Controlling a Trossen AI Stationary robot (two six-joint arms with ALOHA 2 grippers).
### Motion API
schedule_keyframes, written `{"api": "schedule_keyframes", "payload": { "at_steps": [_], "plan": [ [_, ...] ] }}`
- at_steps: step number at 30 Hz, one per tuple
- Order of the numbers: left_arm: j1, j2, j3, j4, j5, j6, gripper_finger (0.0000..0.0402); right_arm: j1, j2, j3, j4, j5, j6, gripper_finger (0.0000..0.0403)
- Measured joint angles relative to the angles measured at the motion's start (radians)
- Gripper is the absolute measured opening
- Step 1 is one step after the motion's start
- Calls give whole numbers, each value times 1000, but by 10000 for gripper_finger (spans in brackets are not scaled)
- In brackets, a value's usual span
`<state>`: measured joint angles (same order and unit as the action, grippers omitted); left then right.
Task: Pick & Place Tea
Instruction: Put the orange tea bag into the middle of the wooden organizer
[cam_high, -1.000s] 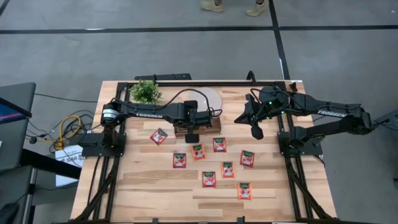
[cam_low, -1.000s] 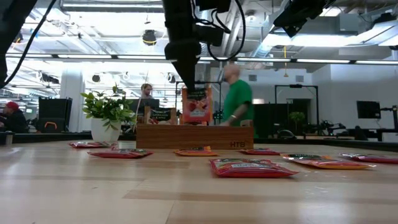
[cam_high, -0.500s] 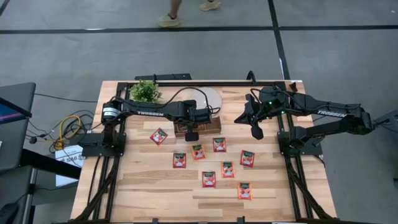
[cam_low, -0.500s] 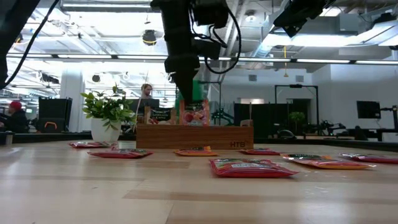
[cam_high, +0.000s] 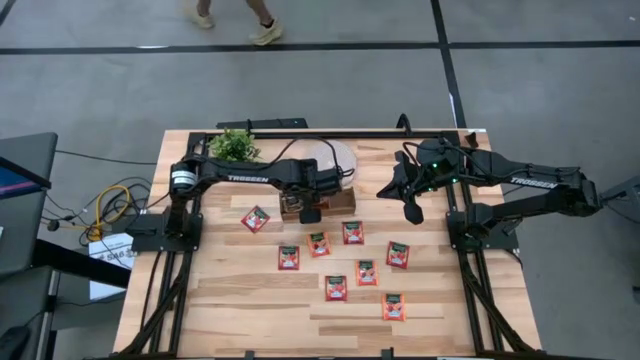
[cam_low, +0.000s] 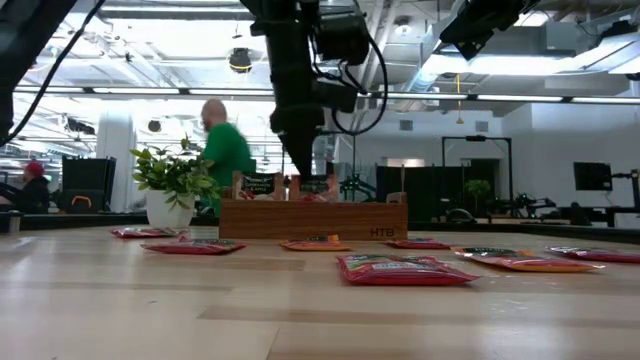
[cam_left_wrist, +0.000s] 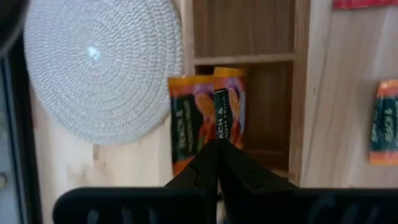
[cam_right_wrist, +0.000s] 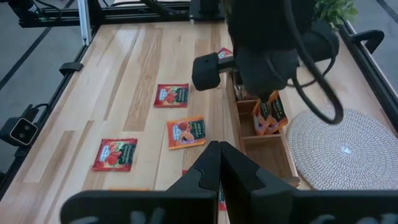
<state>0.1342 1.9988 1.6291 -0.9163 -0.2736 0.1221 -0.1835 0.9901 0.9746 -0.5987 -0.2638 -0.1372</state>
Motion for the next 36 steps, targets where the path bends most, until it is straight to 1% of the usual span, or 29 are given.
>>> {"api": "schedule_keyframes", "payload": {
  "at_steps": [16,20,23,28,34,36],
  "plan": [
    [11,14,0,14,-19,-2,0,0,0,0,0,0,6,0],
    [11,14,0,14,-59,-3,0,0,0,0,-1,0,6,0],
    [11,14,0,14,-64,-3,3,0,0,0,-1,0,6,0],
    [11,14,0,14,-64,-3,21,0,0,0,-1,0,6,0],
    [11,14,0,15,-65,2,61,0,0,0,-1,0,6,0],
    [11,14,0,15,-86,18,74,0,0,0,-1,0,6,0]
  ]
}}
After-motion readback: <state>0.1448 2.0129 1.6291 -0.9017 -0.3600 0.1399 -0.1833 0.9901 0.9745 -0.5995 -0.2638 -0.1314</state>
